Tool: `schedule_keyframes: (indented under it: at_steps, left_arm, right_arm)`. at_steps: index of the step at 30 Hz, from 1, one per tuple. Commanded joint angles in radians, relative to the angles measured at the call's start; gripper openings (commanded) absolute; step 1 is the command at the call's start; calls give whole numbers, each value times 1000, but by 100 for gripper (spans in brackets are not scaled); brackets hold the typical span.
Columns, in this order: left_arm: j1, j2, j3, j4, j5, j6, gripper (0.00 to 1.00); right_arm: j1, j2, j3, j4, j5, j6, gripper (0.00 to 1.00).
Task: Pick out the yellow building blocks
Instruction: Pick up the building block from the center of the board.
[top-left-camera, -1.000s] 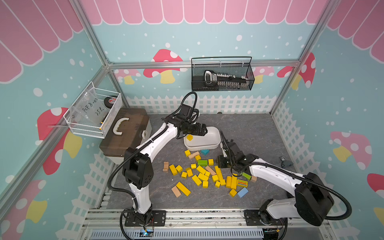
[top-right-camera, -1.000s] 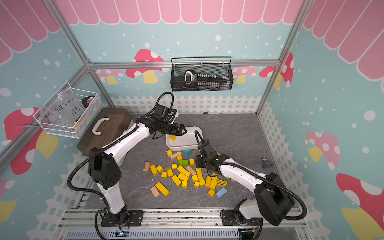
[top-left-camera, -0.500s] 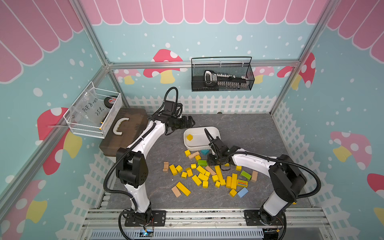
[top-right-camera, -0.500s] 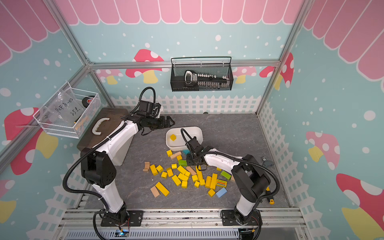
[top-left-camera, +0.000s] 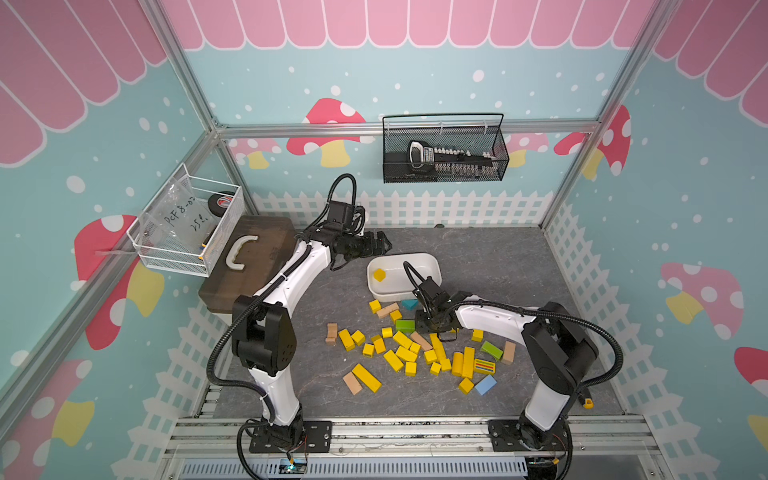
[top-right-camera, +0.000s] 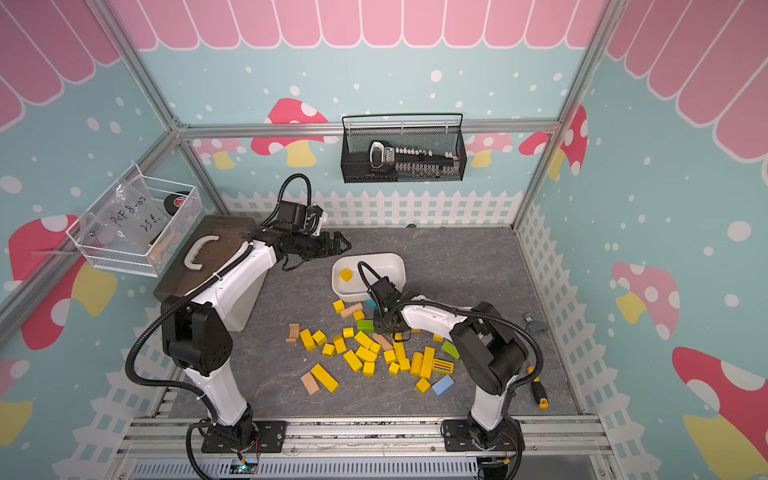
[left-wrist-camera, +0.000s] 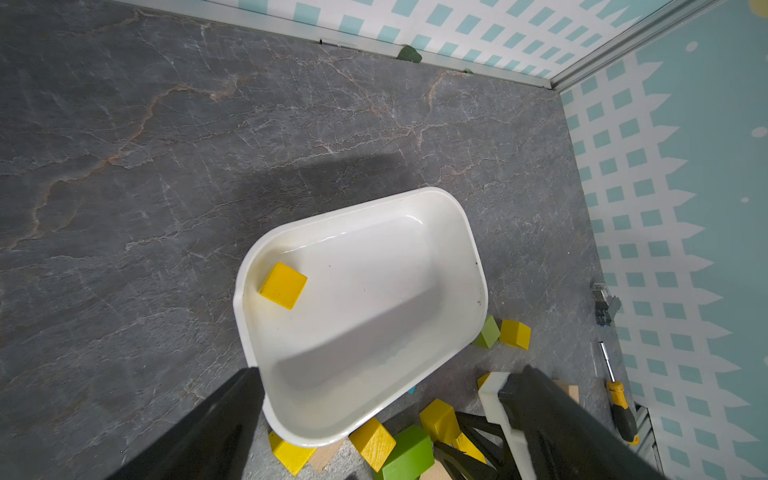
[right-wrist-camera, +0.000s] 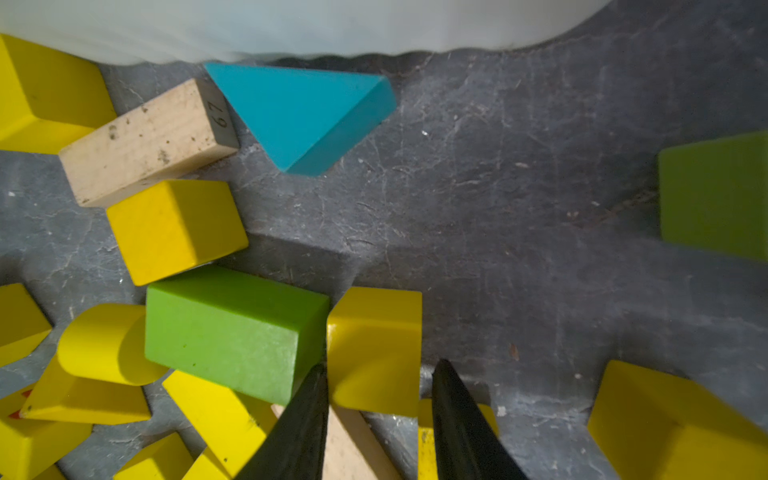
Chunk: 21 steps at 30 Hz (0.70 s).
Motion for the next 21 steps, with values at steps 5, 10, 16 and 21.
schedule_keyframes:
  at_steps: [5, 10, 16, 21]
  left_arm:
    - [11, -3, -1, 16, 26, -8, 100]
    - [16, 0, 2, 15, 30, -14, 100]
    - [24, 3, 4, 16, 43, -21, 100]
    - [30, 5, 5, 15, 48, -23, 100]
  right_arm:
    - [5, 14, 27, -22, 19, 14, 37]
    - [5, -25, 24, -34, 36, 8, 35]
    - [6, -69, 63, -75, 69, -26, 27]
    - [5, -68, 119, -102, 82, -46, 27]
